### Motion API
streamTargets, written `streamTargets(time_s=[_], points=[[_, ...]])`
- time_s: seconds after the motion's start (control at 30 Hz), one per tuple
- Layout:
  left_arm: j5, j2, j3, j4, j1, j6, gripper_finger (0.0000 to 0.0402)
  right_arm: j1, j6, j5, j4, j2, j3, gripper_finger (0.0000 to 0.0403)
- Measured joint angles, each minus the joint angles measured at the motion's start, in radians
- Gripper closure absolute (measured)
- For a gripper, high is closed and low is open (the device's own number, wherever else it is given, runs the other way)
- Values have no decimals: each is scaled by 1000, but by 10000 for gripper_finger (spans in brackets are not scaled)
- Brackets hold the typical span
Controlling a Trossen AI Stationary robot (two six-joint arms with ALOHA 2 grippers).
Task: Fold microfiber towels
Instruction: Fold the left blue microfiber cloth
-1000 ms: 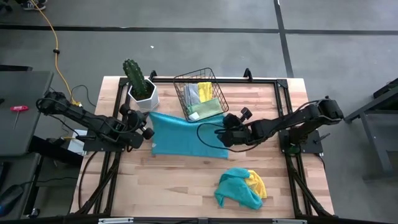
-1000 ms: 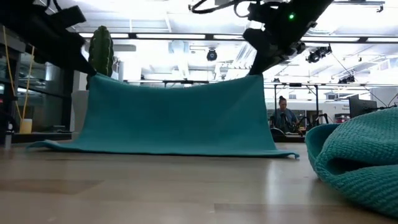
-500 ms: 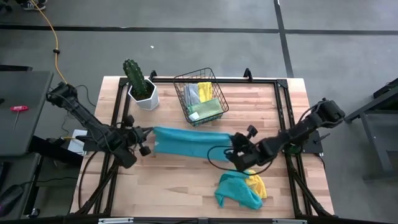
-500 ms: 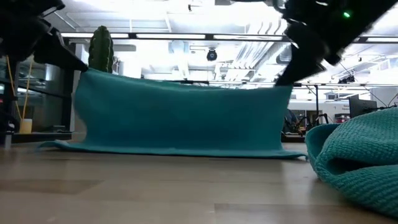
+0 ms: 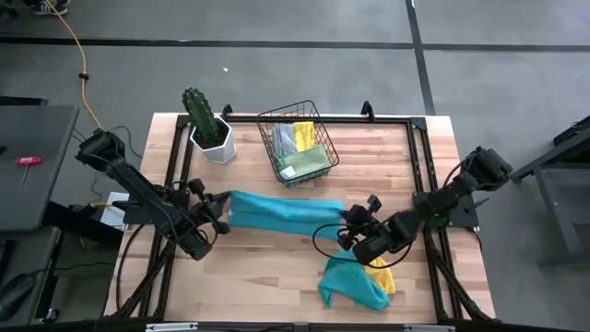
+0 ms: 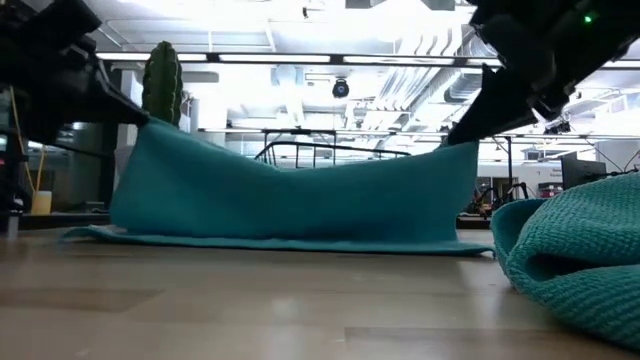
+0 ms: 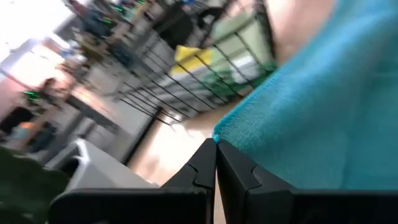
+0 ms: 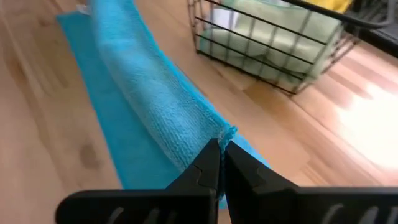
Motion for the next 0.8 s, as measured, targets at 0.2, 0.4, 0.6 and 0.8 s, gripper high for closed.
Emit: streamTargets(time_s=[0.2, 0.4, 0.6, 0.8], points=[[-59, -17, 0, -39, 98, 0, 401, -17, -77, 9, 39, 0, 29, 403], [-80, -76, 0, -47, 201, 32, 401, -69, -181, 65, -39, -1, 104, 403], [-137, -102, 0, -46, 286, 74, 401, -128, -181, 143, -170, -1, 148, 403], [-119, -92, 0, -42, 326, 110, 401, -143, -120, 121, -237, -1, 148, 403]])
